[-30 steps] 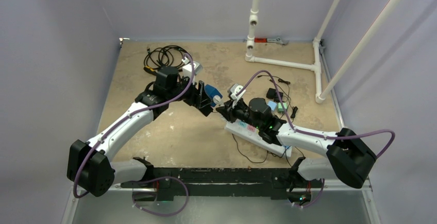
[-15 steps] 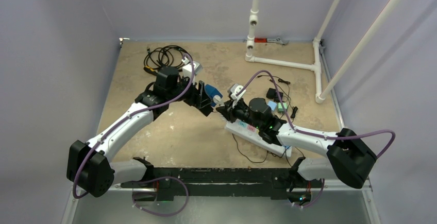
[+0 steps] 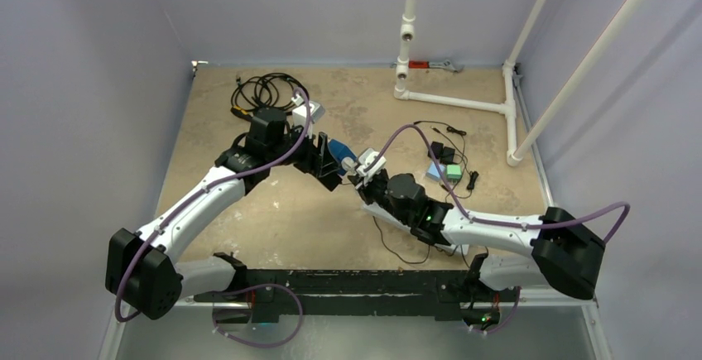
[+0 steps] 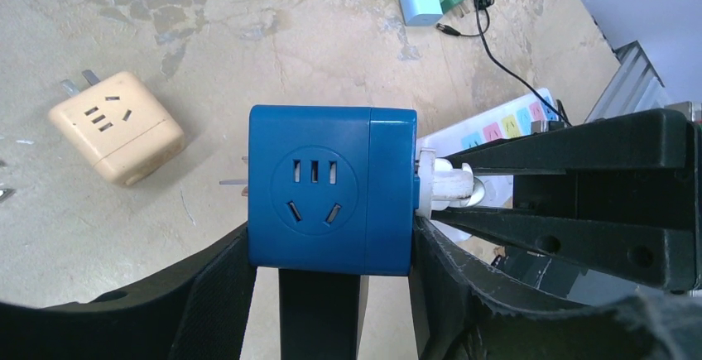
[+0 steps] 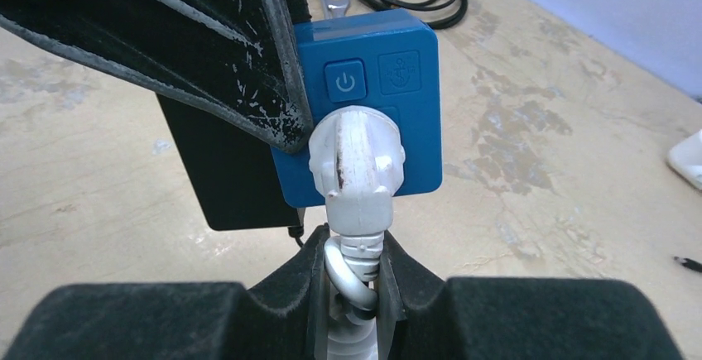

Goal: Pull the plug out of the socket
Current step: Remove the plug from the socket.

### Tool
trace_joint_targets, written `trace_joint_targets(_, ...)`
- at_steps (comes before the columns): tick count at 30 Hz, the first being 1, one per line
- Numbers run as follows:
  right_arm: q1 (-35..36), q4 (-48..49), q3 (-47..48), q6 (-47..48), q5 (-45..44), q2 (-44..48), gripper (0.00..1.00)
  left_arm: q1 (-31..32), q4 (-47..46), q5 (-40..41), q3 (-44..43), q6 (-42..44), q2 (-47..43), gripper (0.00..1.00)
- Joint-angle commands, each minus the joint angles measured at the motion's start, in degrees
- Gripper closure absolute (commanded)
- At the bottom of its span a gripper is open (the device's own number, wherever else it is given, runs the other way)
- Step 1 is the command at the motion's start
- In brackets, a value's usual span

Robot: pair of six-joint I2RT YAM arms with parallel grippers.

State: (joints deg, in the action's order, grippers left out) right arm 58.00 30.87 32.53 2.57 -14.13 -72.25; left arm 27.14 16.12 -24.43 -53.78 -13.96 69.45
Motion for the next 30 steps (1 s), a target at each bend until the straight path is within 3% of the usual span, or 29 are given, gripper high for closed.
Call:
trace_joint_targets(1,3.6,7.4,1.3,4.2,-10.2,2.8,1.00,-3.4,-0.7,16.9,0.0,2.9,0.1,1.00)
trace_joint_targets(5,5.1,8.8,0.6,5.7,-12.9,3.2,1.00,-3.7,-0.2,17.8,-0.2,2.6,0.6,1.00)
trace_joint_targets(11,3.5,8.7,0.1,0.9,-5.6,4.9,1.00,-3.3,-0.3,16.9,0.3,4.8,0.1,1.00)
trace_joint_targets(17,-8.5,8.0,-1.3,-8.4,13.6,8.8,1.00,-2.3,-0.6,16.4,0.6,6.2,-0.2,1.00)
trace_joint_targets(20,-11.1,7.9,-1.1,-10.1,19.4,8.5,1.00,-2.1,-0.5,16.3,0.6,6.4,0.1,1.00)
trace_joint_targets(30,-10.7,5.7,-0.1,-6.9,16.5,7.7,1.00,-2.2,0.0,19.1,0.2,4.7,0.7,1.00)
